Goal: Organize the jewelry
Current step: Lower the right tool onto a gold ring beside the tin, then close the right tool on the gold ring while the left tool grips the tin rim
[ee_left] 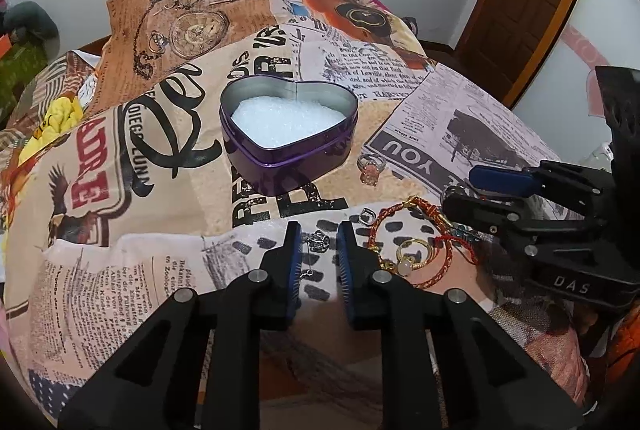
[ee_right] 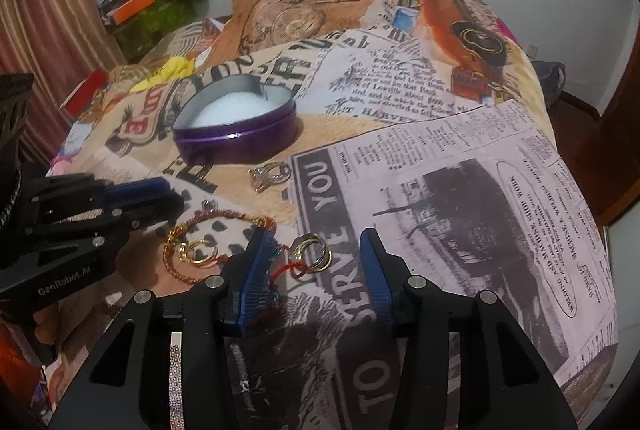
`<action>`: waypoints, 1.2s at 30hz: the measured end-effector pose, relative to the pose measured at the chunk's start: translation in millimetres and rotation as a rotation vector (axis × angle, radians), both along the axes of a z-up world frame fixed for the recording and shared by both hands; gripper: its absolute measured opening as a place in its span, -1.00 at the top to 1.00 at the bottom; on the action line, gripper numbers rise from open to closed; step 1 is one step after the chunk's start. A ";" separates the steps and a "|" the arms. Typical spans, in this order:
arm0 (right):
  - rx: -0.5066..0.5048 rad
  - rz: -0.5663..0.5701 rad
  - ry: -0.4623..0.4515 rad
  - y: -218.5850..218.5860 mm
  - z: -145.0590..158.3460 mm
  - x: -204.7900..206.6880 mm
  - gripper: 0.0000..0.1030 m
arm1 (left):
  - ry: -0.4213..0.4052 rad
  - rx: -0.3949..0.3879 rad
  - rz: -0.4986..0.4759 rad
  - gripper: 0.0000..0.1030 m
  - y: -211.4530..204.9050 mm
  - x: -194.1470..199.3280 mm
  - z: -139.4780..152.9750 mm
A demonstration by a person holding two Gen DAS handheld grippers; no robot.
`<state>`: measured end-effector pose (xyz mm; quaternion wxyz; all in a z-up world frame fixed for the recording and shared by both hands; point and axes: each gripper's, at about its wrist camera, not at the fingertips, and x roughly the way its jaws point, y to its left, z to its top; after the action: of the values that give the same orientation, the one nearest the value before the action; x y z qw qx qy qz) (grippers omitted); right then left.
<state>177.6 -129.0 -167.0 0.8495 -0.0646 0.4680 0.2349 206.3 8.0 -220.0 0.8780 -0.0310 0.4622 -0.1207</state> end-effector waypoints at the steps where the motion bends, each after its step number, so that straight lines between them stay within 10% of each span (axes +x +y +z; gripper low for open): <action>1: 0.001 0.006 0.003 0.0 -1.0 -0.2 0.22 | 0.001 -0.001 0.001 0.70 0.4 0.0 -0.6; 13: -0.012 0.021 0.006 1.3 -5.1 0.6 0.63 | -0.003 -0.027 0.016 0.82 5.2 -0.3 -0.3; 36: 0.048 -0.037 -0.102 -5.9 42.6 -9.3 0.65 | -0.109 -0.008 0.040 0.83 10.5 -14.5 33.7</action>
<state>168.3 -134.9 -124.4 0.8777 -0.0474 0.4196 0.2266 191.8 18.5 -186.4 0.9040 -0.0369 0.4125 -0.1065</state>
